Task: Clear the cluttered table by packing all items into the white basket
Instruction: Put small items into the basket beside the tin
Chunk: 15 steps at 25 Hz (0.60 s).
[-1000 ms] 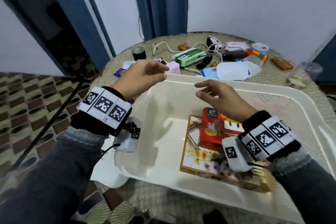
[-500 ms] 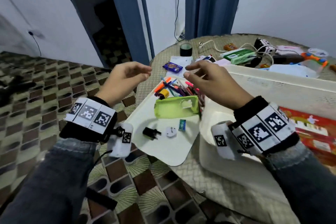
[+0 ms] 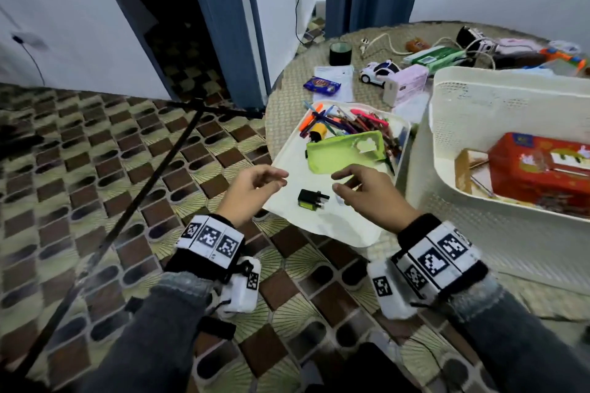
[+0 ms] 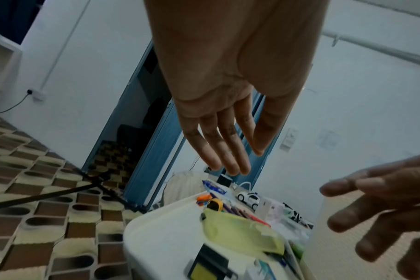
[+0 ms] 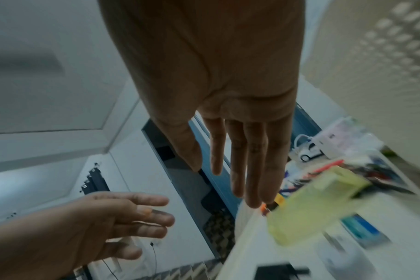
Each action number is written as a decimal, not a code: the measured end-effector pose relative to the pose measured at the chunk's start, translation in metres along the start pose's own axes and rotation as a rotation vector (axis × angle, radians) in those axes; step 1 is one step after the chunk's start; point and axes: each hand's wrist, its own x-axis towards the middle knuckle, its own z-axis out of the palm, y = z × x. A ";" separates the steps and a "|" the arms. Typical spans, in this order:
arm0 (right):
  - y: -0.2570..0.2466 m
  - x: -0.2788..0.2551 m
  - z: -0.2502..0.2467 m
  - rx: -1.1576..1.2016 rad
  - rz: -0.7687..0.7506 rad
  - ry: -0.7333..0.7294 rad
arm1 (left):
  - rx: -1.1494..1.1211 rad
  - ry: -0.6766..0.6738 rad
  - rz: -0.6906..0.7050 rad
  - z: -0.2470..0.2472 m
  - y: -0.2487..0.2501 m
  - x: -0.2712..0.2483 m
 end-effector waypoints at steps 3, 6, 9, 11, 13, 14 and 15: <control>0.028 -0.006 0.022 0.014 0.092 -0.006 | 0.005 -0.001 -0.027 0.007 -0.024 -0.008; 0.054 -0.004 0.042 0.048 0.167 0.036 | 0.042 -0.045 -0.040 0.014 -0.048 -0.006; 0.073 0.001 0.054 0.048 0.214 0.034 | 0.093 -0.081 -0.046 0.024 -0.061 0.000; 0.087 0.009 0.057 0.043 0.262 0.048 | 0.166 -0.086 -0.024 0.031 -0.065 0.010; 0.099 0.018 0.058 0.026 0.294 0.069 | 0.243 -0.091 0.007 0.037 -0.070 0.019; 0.105 0.025 0.058 0.021 0.304 0.084 | 0.289 -0.101 0.014 0.040 -0.073 0.026; 0.111 0.033 0.057 0.019 0.312 0.099 | 0.353 -0.112 0.022 0.045 -0.076 0.036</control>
